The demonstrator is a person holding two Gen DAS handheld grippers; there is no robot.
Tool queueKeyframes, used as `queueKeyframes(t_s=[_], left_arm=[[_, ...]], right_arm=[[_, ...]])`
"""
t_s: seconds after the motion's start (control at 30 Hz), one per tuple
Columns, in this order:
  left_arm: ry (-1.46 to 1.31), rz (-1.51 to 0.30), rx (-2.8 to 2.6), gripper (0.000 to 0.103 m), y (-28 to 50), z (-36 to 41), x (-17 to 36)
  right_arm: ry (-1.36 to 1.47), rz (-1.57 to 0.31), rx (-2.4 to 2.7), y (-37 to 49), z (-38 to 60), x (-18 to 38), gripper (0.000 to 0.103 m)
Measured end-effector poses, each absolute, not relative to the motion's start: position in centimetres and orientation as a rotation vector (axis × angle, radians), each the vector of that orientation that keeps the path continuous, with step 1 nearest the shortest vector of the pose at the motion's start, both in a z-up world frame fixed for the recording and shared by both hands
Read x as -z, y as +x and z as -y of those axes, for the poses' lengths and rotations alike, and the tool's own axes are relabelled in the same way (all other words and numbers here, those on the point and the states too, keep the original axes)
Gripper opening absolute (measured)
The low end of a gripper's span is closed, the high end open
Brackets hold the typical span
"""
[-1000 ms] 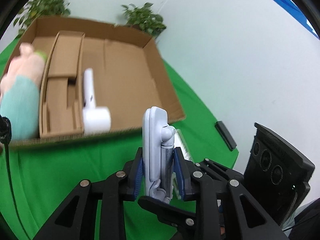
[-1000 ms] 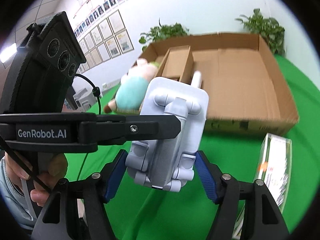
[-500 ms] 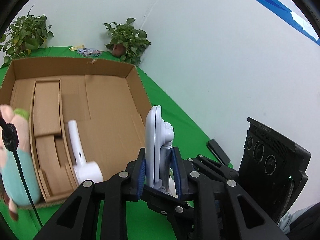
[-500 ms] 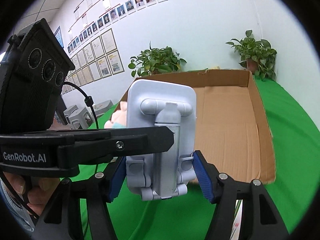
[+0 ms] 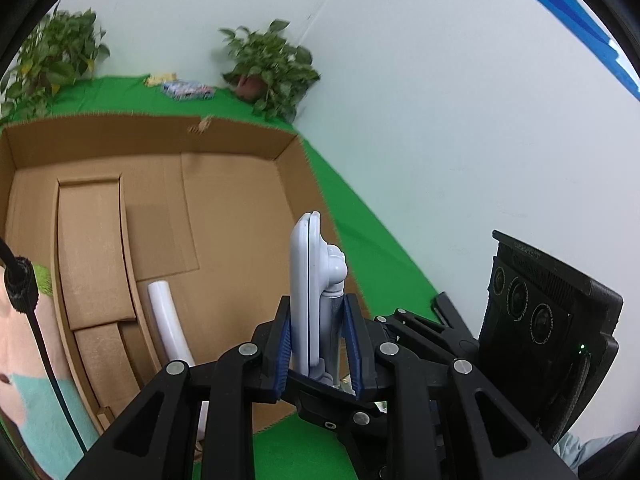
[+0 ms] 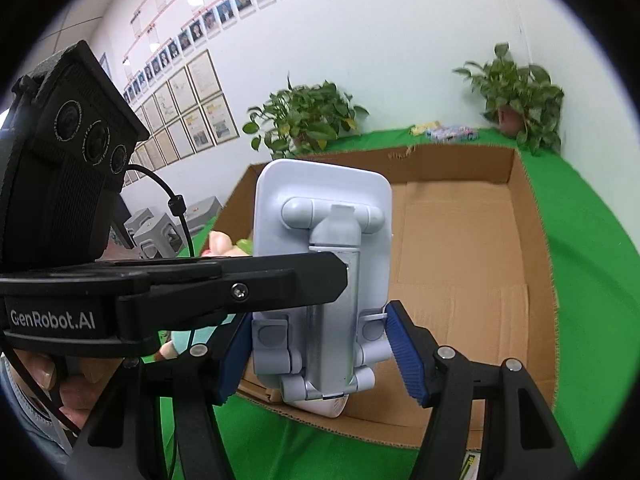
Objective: Organize objects
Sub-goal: 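Lift the phone stand with the left gripper and carry it over the box, then lower the phone stand beside the hair dryer and open the left gripper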
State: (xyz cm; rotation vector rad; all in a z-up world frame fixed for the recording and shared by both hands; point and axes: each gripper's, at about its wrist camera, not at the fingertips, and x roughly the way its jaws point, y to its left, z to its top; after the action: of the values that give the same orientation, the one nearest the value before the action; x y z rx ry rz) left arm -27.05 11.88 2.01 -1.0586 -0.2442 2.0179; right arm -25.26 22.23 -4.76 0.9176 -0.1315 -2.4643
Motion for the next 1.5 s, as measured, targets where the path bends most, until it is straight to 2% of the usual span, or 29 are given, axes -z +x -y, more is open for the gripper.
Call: queueKeyframes(t_s=[0.33, 0.67, 0.93, 1.0, 1.3, 1.5], left_arm=[[-1.270, 0.296, -1.961, 0.021, -30.5, -13.1, 6.9], [-1.405, 0.280, -1.953, 0.021, -31.6, -14.6, 11.3], [-1.427, 0.276, -1.943, 0.024, -31.7, -14.9, 11.9], [-1.425, 0.267, -1.958, 0.020, -31.7, -14.8, 11.8], [-1.420, 0.240, -1.988, 0.020, -31.2, -14.1, 11.0], [-1.390, 0.220, -2.053, 0.020, -30.1, -12.6, 9.7]], right_arm=[[1.168, 0.220, 2.364, -27.4, -22.7, 11.3, 0.063], [1.330, 0.290, 2.276, -28.4, -24.1, 15.2, 0.062], [1.367, 0.283, 2.289, -28.0, -24.6, 15.2, 0.062], [1.390, 0.276, 2.301, -27.9, -24.8, 15.4, 0.062], [1.469, 0.278, 2.292, -27.6, -25.2, 16.4, 0.062], [1.461, 0.291, 2.259, -27.0, -25.6, 16.5, 0.067]])
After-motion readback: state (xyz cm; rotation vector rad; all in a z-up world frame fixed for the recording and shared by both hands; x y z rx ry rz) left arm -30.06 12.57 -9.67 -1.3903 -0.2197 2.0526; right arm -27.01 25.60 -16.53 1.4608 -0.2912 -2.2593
